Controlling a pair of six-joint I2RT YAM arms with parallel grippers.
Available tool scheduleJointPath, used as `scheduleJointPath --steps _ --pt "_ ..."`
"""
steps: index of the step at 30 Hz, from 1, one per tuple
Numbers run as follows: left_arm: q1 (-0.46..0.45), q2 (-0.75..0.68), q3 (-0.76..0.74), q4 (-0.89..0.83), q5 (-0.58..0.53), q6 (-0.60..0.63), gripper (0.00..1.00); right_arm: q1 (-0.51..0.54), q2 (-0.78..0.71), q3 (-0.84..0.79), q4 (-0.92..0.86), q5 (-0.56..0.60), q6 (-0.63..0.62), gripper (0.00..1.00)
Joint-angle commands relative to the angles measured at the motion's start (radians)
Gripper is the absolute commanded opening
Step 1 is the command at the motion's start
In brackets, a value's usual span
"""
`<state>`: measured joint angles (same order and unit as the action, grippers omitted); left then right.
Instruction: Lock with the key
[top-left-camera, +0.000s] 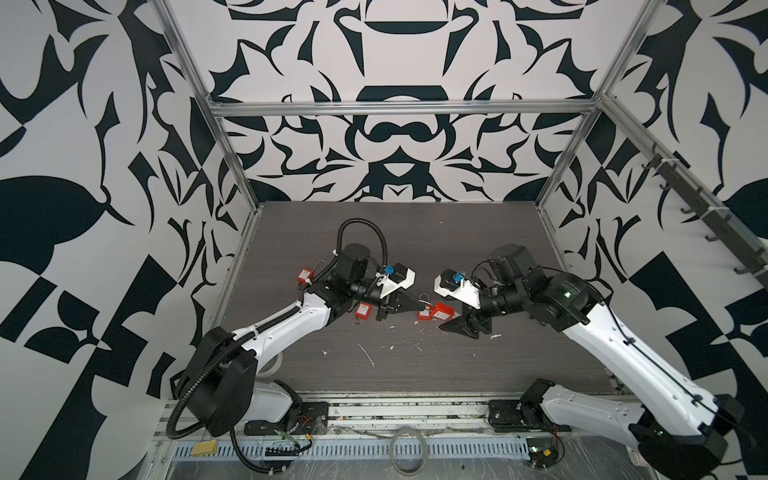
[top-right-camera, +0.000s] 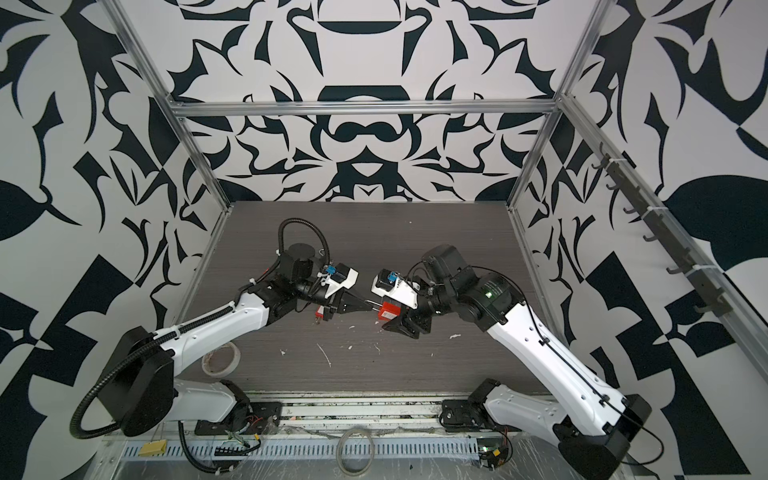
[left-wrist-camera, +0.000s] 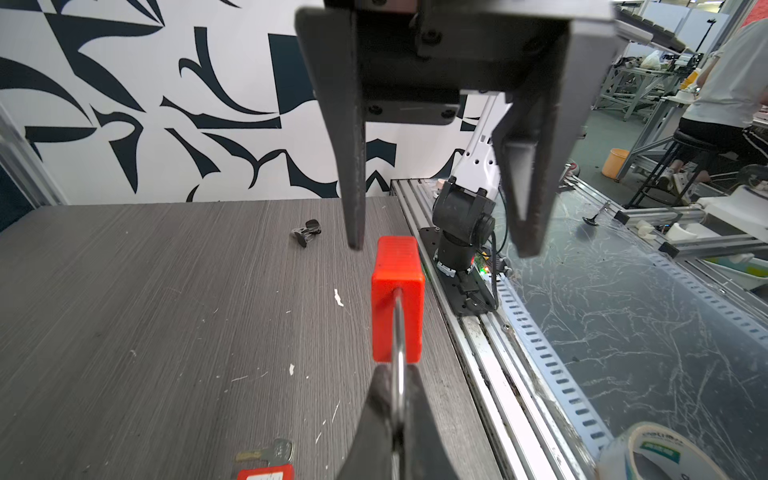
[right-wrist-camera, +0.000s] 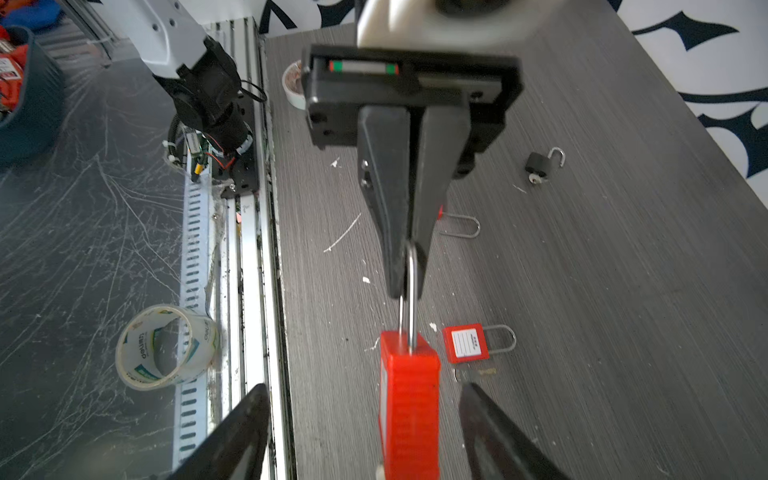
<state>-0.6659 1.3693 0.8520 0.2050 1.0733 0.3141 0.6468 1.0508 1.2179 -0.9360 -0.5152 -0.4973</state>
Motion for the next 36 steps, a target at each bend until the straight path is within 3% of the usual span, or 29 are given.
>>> scheduleJointPath --steps 1,13,22,29,33,36 --pt "0.002 -0.033 -0.008 0.014 0.04 -0.001 0.0 -0.028 -0.025 0.052 -0.093 0.054 -0.046 0.74" --pt "0.002 -0.052 -0.008 -0.007 0.044 0.007 0.0 -0.071 0.046 0.097 -0.234 0.114 -0.111 0.66" --pt "-0.009 -0.048 -0.008 0.0 0.027 0.006 0.0 -0.07 0.115 0.056 -0.149 0.057 -0.08 0.54" --pt "-0.009 -0.038 -0.022 0.077 0.018 -0.047 0.0 -0.07 0.058 -0.055 -0.01 0.106 -0.05 0.32" --pt "-0.009 -0.026 -0.025 0.104 0.018 -0.068 0.0 -0.068 0.012 -0.116 0.081 0.16 -0.043 0.31" --pt "-0.009 -0.028 -0.026 0.099 0.013 -0.067 0.0 -0.068 -0.038 -0.14 0.1 0.21 -0.074 0.41"
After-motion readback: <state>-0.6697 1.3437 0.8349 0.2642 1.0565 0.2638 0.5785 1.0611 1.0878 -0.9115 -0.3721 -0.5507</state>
